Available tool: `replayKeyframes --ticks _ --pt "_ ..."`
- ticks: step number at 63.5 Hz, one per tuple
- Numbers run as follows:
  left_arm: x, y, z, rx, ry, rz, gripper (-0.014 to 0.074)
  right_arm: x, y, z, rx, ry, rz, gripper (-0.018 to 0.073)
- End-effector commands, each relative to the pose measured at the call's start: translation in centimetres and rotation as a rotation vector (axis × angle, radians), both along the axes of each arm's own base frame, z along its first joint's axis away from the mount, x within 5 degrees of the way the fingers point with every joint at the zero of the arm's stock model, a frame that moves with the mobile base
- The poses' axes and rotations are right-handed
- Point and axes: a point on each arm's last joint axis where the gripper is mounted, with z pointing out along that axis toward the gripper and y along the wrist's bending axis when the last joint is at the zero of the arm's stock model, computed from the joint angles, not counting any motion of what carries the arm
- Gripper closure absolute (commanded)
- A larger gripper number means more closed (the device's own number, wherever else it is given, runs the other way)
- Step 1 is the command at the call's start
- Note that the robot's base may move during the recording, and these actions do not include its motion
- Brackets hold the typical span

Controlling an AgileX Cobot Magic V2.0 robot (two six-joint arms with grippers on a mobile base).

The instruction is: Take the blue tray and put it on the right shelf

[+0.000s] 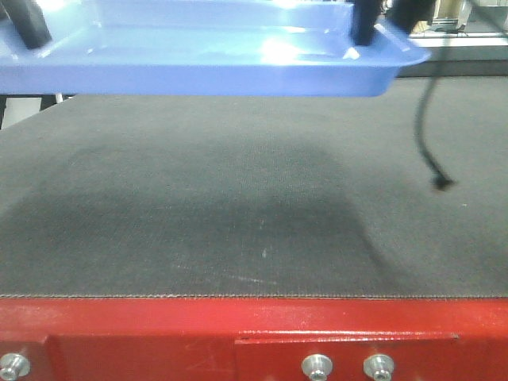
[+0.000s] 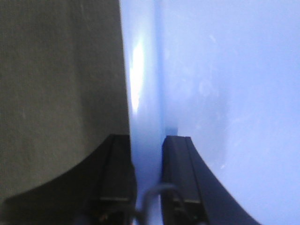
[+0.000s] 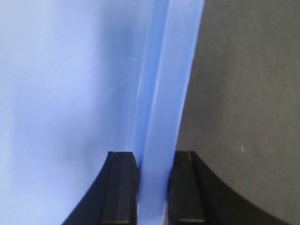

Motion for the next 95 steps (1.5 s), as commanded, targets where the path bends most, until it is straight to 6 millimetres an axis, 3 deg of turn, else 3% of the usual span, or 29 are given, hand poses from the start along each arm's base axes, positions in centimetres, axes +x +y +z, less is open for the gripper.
replayKeyframes --ticks 1,20,32,44,53,71,95 --pt "-2.5 0.3 2.9 0.02 -0.095 -0.031 0.0638 -2.4 -1.9 3.0 -0.038 -0.119 0.034 0.0503" --pt "-4.9 -2.5 3.5 0.007 -0.073 -0.123 0.0638 -6.7 -4.1 2.6 -0.061 -0.115 0.041 0.0503" --pt "-5.6 -3.9 3.5 0.0 -0.065 -0.157 0.0638 -9.3 -5.4 4.9 -0.041 -0.185 0.033 0.0503" --pt "-5.9 -4.1 3.4 -0.004 -0.038 -0.164 0.0638 -11.4 -6.5 6.5 -0.024 -0.244 0.026 0.0503" --pt "-6.3 -4.0 3.7 -0.01 -0.01 -0.17 0.0638 -11.6 -6.7 6.7 -0.03 -0.253 0.023 0.0503" --pt "-7.5 -3.7 6.8 -0.066 -0.108 -0.166 0.0638 -11.1 -6.4 6.5 -0.032 -0.255 0.026 0.0503" --pt "-7.4 -4.0 6.7 -0.078 -0.094 -0.171 0.0645 -10.9 -6.3 6.2 -0.04 -0.239 0.026 0.0503"
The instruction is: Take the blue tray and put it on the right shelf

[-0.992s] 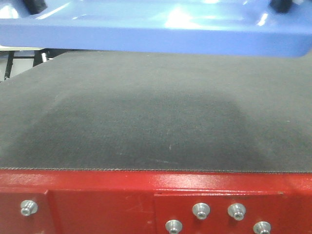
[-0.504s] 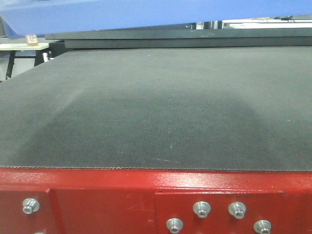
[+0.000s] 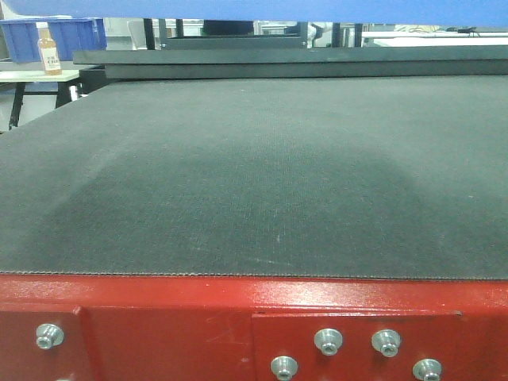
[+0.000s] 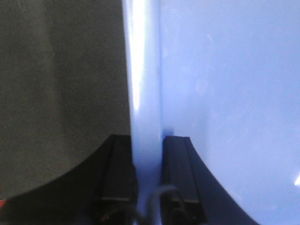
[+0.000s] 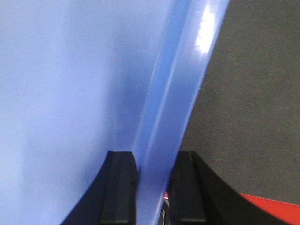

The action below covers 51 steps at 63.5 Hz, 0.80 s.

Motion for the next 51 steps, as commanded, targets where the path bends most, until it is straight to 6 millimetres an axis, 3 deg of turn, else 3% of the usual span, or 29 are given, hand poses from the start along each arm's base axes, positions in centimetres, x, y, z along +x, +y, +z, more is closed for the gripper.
replayKeyframes --ticks 1,51 --pt "-1.61 0.5 1.49 0.017 0.009 -0.031 0.0645 -0.23 -0.65 1.35 -0.036 -0.086 0.019 0.0503" --pt "-1.61 0.5 1.49 0.017 0.009 -0.031 0.0645 -0.23 -0.65 1.36 -0.036 -0.087 0.019 0.0503"
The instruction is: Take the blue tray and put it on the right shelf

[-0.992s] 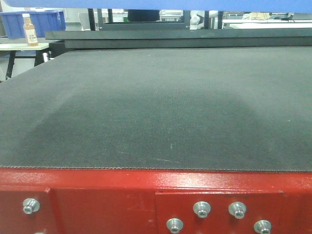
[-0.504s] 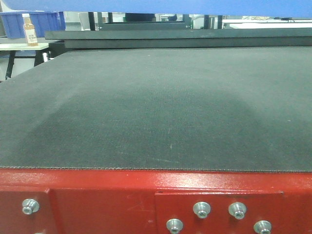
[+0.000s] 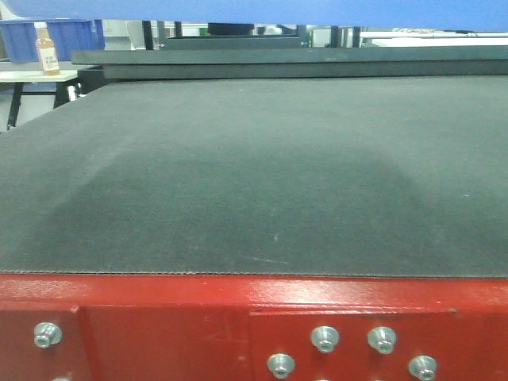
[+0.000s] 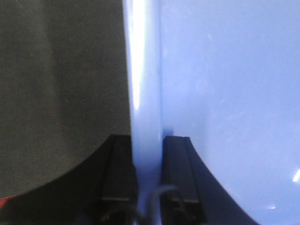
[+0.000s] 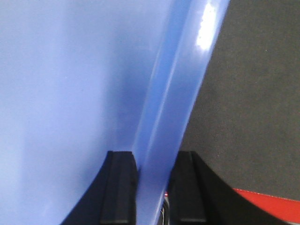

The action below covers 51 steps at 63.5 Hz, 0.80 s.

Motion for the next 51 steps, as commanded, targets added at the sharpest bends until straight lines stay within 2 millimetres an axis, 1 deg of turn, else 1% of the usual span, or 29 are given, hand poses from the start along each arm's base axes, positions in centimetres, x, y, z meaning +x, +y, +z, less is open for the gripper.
replayKeyframes --ticks 1,19,51 --pt "-1.57 0.52 1.51 0.019 0.004 -0.03 0.0645 -0.28 -0.68 1.47 -0.033 -0.096 0.022 0.0503" --pt "-1.57 0.52 1.51 0.019 0.004 -0.03 0.0645 -0.28 -0.68 1.47 -0.033 -0.096 0.022 0.0503" --pt "-1.88 -0.02 1.58 -0.041 0.034 -0.052 0.0645 -0.28 -0.68 1.47 -0.033 -0.096 0.022 0.0503"
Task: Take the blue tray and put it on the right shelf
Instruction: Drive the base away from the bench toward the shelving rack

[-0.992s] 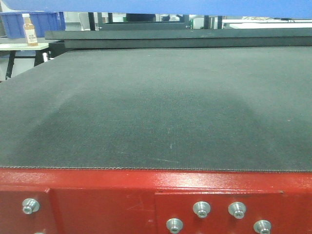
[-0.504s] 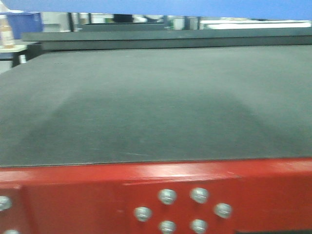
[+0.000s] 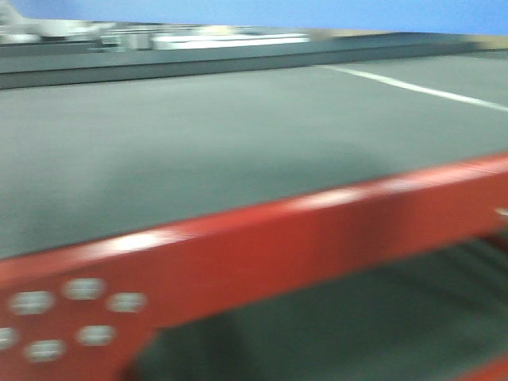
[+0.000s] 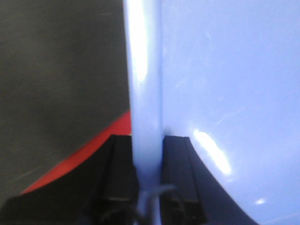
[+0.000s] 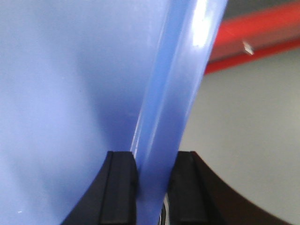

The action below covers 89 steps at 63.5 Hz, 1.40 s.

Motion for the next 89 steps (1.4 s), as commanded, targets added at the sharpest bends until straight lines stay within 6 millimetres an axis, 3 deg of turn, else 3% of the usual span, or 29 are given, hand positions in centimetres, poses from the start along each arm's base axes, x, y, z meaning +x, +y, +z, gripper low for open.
replayKeyframes --ticks 1,89 --pt "-1.72 0.24 1.56 -0.012 0.016 -0.043 0.0645 -0.38 -0.51 1.51 -0.024 -0.095 0.029 0.0503" --pt "-1.72 0.24 1.56 -0.012 0.016 -0.043 0.0645 -0.39 -0.51 1.5 -0.024 -0.094 0.029 0.0503"
